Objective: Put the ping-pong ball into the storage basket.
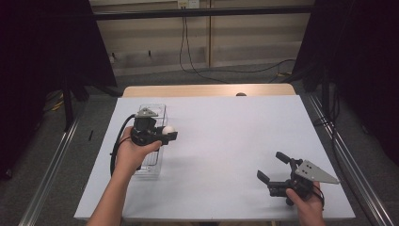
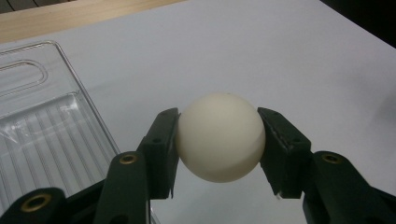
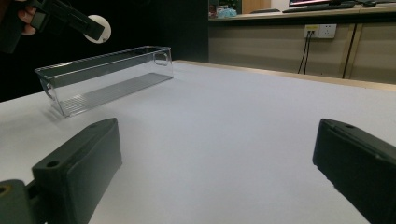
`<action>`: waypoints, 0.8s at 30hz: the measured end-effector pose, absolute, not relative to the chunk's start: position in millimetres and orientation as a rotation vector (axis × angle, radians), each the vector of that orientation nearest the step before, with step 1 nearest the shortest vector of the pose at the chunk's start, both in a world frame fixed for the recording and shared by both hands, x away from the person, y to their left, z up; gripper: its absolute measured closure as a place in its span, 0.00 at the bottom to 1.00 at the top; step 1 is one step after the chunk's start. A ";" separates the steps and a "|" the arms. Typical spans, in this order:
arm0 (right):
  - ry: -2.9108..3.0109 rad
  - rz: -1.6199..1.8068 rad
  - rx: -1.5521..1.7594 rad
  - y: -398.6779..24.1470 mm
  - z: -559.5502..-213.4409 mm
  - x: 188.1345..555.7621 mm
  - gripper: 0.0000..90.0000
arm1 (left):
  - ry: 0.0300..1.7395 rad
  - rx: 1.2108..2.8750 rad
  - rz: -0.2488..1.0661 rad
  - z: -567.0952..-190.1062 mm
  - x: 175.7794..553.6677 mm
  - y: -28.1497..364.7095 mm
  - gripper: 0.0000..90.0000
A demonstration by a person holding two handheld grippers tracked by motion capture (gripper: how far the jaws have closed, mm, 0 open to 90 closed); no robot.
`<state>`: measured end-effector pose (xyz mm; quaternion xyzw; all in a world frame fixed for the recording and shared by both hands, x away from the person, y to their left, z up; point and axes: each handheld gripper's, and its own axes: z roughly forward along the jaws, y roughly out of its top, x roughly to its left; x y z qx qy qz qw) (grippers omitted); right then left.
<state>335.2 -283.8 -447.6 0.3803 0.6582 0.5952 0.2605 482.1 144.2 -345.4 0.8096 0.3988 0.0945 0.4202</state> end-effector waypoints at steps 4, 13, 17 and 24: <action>1.782 1.612 1.030 -283.8 -447.6 335.1 0.01 | 1.001 2.035 0.240 -344.4 482.4 146.4 0.57; 1.782 1.612 1.030 -283.7 -447.5 335.2 0.01 | 0.999 2.036 0.251 -344.9 482.5 149.8 0.57; 1.778 1.611 1.027 -283.8 -447.4 335.3 0.01 | 1.005 2.033 0.255 -345.0 482.3 150.8 0.57; 1.781 1.610 1.029 -283.7 -447.5 335.2 0.01 | 1.003 2.043 0.257 -345.0 483.0 153.9 0.57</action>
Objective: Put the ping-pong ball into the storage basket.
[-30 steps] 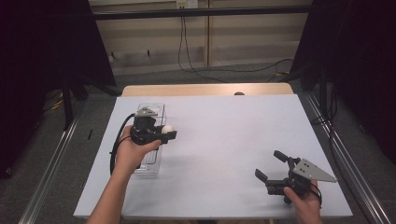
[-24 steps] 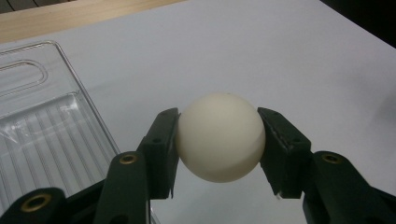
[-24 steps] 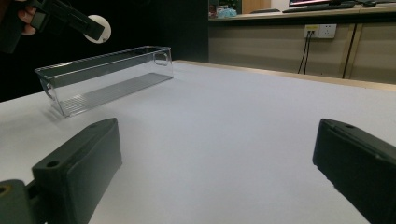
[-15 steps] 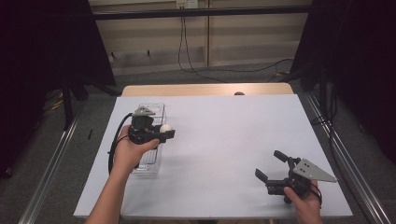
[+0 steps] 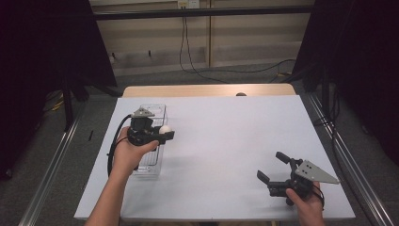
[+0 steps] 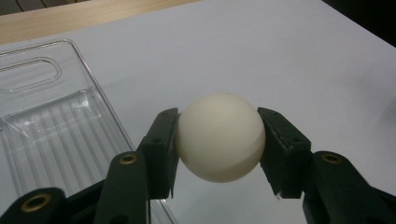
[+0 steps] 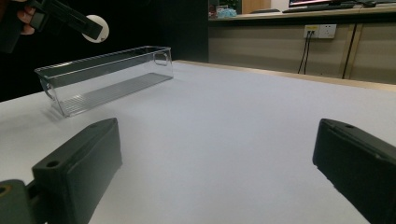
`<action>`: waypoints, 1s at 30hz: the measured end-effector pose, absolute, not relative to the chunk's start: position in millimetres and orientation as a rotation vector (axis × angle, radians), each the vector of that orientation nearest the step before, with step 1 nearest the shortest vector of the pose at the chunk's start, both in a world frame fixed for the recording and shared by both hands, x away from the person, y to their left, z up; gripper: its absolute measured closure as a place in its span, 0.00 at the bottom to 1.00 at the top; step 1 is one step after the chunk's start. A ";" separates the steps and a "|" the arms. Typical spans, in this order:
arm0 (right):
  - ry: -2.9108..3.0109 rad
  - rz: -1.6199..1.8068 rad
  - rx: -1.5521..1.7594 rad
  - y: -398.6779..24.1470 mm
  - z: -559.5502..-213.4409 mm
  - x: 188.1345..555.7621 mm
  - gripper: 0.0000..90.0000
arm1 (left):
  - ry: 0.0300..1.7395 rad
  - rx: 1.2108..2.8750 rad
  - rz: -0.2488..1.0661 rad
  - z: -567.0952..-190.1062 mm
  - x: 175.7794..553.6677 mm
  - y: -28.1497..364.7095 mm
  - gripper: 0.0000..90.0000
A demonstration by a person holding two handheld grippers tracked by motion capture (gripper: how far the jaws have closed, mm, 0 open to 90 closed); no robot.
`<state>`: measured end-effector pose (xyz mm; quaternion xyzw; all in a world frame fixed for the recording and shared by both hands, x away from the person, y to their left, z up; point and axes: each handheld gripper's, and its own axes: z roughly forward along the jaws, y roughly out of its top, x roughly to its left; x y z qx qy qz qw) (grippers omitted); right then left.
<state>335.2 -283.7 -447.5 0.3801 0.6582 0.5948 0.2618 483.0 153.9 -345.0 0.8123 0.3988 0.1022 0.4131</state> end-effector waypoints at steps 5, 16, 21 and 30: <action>1.779 1.611 1.027 -283.6 -447.3 335.3 0.01 | 1.017 2.029 0.259 -345.9 483.5 154.8 0.57; 1.777 1.612 1.020 -284.3 -447.3 335.4 0.01 | 1.027 2.023 0.265 -346.9 484.6 158.6 0.57; 1.777 1.612 1.024 -284.0 -447.2 335.2 0.01 | 1.034 2.026 0.270 -348.2 484.5 161.0 0.57; 1.771 1.614 1.030 -283.8 -447.0 335.2 0.01 | 1.046 2.028 0.277 -348.3 484.1 165.3 0.57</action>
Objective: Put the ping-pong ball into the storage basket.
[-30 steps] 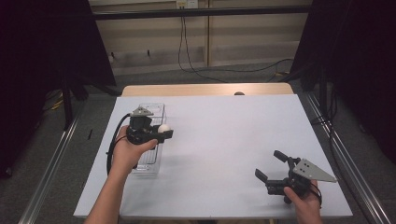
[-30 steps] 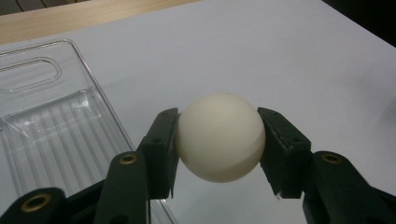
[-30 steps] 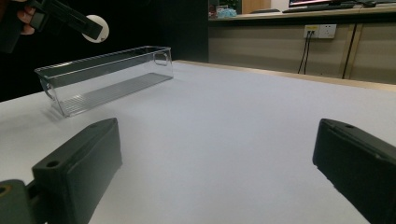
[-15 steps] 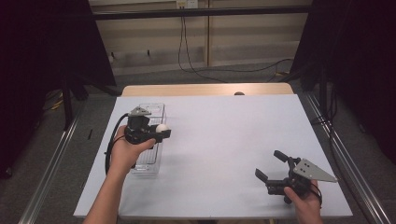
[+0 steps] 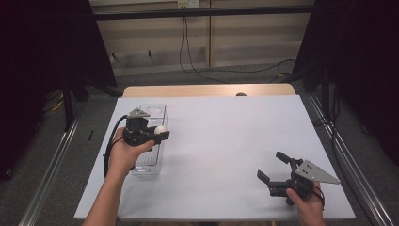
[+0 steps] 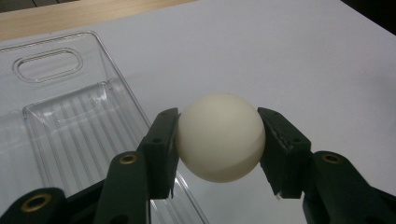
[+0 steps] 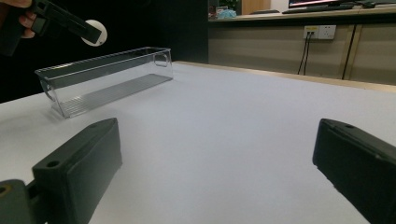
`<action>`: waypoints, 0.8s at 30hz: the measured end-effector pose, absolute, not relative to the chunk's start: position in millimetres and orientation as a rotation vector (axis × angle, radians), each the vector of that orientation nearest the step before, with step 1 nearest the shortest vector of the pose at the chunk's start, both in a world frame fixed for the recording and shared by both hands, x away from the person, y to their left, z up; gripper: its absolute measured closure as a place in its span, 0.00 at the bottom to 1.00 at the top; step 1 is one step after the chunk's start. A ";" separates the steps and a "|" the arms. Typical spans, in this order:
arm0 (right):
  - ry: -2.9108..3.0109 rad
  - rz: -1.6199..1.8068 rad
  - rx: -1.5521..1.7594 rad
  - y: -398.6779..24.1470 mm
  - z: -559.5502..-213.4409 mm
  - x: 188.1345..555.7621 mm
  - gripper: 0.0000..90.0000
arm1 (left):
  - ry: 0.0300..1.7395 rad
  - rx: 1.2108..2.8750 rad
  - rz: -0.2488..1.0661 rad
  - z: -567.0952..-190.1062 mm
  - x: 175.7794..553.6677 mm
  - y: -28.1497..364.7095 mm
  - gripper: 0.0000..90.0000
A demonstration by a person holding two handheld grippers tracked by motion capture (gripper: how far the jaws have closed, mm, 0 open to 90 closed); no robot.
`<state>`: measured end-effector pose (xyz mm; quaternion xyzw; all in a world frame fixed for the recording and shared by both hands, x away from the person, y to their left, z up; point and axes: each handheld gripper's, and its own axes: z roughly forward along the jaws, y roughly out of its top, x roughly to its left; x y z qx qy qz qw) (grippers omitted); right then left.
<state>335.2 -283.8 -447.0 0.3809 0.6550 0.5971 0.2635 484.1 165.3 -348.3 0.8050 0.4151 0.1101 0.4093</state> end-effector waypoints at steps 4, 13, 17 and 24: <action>1.770 1.617 1.034 -283.7 -447.0 335.0 0.01 | 1.045 2.034 0.281 -348.7 484.2 168.1 0.57; 1.766 1.621 1.041 -283.4 -446.8 335.0 0.01 | 1.046 2.036 0.288 -349.7 483.9 172.8 0.57; 1.773 1.621 1.035 -283.5 -446.7 334.9 0.01 | 1.063 2.018 0.289 -350.6 483.6 172.8 0.57; 1.770 1.619 1.034 -283.8 -446.8 334.8 0.01 | 1.064 2.023 0.292 -352.6 484.3 174.8 0.57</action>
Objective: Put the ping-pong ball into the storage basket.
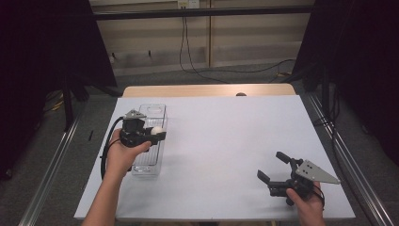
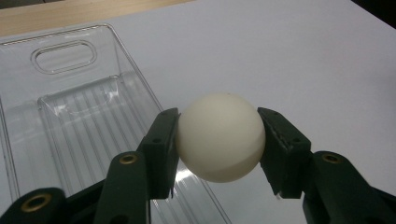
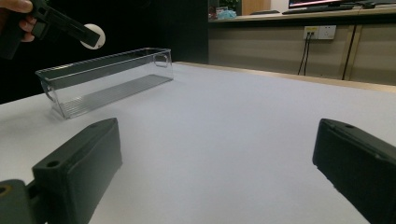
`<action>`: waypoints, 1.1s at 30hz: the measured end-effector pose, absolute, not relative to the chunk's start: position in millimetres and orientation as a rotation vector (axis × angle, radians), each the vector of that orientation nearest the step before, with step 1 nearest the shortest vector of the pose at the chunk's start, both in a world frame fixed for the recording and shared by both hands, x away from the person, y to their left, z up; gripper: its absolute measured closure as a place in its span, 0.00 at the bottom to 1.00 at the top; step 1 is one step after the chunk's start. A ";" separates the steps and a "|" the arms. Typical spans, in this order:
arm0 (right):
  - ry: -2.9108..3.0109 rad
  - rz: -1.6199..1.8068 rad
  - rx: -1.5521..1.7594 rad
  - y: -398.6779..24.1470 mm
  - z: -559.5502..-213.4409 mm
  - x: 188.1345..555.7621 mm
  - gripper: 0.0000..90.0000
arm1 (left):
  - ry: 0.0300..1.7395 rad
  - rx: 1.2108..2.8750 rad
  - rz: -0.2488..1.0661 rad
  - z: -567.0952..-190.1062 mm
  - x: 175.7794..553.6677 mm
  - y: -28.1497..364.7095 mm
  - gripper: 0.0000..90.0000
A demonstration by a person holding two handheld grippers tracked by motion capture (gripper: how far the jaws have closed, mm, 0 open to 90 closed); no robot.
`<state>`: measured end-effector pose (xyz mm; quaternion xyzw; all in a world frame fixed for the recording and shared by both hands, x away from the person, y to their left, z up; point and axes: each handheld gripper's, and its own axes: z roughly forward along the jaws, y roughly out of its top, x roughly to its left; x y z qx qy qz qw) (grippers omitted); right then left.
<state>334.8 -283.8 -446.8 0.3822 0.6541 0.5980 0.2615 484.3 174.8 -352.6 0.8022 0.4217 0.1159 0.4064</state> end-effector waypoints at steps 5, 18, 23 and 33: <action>1.776 1.615 1.026 -284.4 -446.9 334.8 0.01 | 1.073 2.023 0.296 -355.0 484.5 175.7 0.57; 1.776 1.616 1.021 -284.3 -446.8 335.1 0.01 | 1.095 2.033 0.316 -358.8 484.9 181.3 0.57; 1.776 1.615 1.020 -284.3 -446.7 335.0 0.01 | 1.100 2.036 0.321 -360.4 484.9 184.3 0.57; 1.774 1.617 1.023 -284.1 -446.7 335.0 0.01 | 1.111 2.019 0.319 -361.2 483.9 185.7 0.57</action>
